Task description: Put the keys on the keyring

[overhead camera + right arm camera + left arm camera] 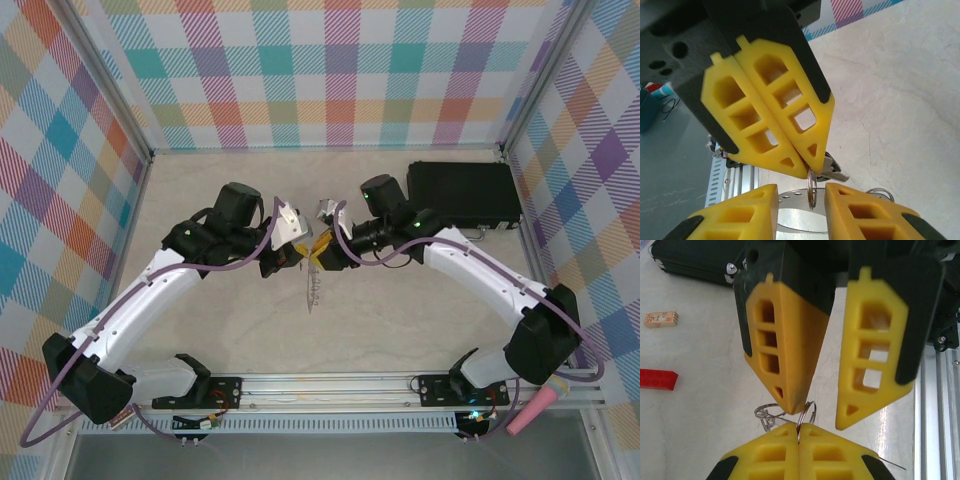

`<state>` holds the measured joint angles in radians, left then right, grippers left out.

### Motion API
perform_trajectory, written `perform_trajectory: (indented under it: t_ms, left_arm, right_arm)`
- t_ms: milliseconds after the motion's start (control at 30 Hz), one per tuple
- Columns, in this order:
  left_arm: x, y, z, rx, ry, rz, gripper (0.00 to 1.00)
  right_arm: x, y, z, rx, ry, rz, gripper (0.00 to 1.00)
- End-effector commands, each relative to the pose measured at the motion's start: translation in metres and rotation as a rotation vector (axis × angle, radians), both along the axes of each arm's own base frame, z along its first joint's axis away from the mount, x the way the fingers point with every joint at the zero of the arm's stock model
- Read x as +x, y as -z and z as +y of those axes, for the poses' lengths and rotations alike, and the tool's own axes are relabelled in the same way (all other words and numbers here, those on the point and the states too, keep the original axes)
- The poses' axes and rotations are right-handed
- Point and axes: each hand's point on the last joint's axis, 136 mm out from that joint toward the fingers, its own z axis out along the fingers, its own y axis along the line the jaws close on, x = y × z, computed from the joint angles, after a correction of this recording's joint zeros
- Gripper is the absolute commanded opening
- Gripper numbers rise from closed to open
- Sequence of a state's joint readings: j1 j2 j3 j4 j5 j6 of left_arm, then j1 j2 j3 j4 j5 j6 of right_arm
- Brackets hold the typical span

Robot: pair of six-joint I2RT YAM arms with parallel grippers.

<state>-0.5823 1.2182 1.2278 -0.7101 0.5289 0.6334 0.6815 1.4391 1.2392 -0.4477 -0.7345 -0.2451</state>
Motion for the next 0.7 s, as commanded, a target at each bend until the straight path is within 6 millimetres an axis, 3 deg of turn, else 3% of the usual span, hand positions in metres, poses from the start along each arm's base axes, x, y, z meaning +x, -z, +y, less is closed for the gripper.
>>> perform_trajectory:
  t_ms: [0,433,500,667]
  left_arm:
    - [-0.0033,-0.0126,-0.0039,-0.013,0.028,-0.026,0.0]
    - [-0.0068,-0.0067,-0.0077,0.0,0.047,0.002,0.0]
    - [-0.0071,-0.0073,-0.0082,-0.001,0.047,0.001,0.0]
    - [-0.0074,-0.0086,-0.0084,-0.004,0.047,-0.003,0.0]
  right_arm:
    - [-0.0047,-0.0019,0.0031,-0.01,-0.035,-0.01,0.29]
    - [-0.0028,-0.0036,0.0087,0.002,-0.032,-0.045,0.22]
    - [-0.0043,-0.003,0.0098,0.003,-0.04,-0.044,0.12]
    - [-0.0059,0.0012,0.01,-0.009,-0.047,-0.045,0.0]
